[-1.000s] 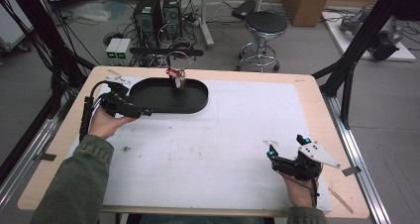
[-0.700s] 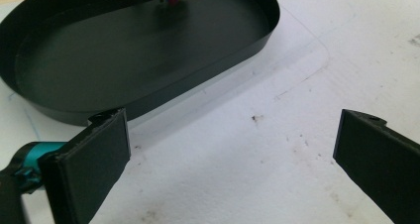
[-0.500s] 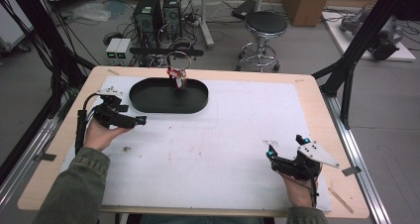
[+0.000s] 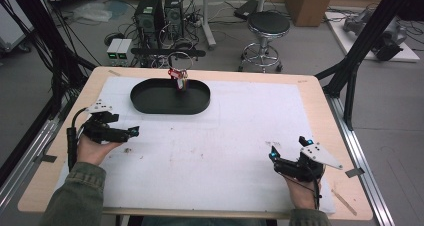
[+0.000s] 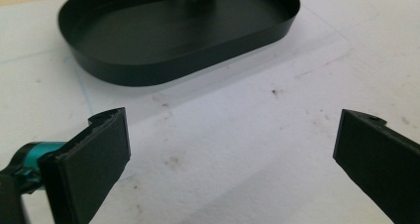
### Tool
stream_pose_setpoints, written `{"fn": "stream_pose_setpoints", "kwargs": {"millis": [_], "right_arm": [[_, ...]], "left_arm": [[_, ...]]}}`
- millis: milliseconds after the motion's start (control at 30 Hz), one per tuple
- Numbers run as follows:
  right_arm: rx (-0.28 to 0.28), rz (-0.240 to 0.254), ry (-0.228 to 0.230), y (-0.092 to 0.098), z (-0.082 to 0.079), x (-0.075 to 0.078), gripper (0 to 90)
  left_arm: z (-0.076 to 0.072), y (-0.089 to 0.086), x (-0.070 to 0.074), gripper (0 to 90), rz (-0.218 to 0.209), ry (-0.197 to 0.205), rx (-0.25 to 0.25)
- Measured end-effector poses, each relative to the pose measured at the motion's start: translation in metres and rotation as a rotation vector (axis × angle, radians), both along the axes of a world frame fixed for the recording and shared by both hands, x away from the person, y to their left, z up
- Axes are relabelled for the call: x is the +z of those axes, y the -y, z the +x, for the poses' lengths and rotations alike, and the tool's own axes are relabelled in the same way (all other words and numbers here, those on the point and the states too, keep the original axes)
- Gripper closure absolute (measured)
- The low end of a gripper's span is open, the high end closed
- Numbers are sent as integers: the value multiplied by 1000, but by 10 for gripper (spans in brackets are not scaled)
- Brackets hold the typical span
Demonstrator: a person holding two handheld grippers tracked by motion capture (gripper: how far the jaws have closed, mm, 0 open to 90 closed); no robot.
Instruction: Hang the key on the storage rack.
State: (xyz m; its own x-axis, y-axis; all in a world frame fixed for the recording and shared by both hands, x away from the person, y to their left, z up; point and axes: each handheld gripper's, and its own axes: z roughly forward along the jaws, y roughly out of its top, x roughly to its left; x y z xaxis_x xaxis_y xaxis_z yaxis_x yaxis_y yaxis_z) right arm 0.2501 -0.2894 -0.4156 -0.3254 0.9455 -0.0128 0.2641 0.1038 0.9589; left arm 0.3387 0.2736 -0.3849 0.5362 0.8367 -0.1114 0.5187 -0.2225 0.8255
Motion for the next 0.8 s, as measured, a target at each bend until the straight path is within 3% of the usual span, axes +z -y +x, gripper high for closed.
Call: {"fn": "stream_pose_setpoints", "kwargs": {"millis": [267, 367, 467, 633, 800], "right_arm": [[0, -1, -3, 0, 0, 0, 5], [-1, 1, 0, 0, 0, 0, 5], [-3, 3, -1, 0, 0, 0, 5], [-2, 2, 0, -1, 0, 0, 5], [-5, 5, -2, -1, 0, 0, 5]], "left_arm": [[-15, -5, -7, 17, 16, 79, 47], [-20, -8, -10, 17, 33, 90, 59], [-24, -12, -13, 17, 11, 102, 73], [-29, -17, -20, 17, 33, 126, 115], [-36, -24, -26, 17, 15, 152, 140]]}}
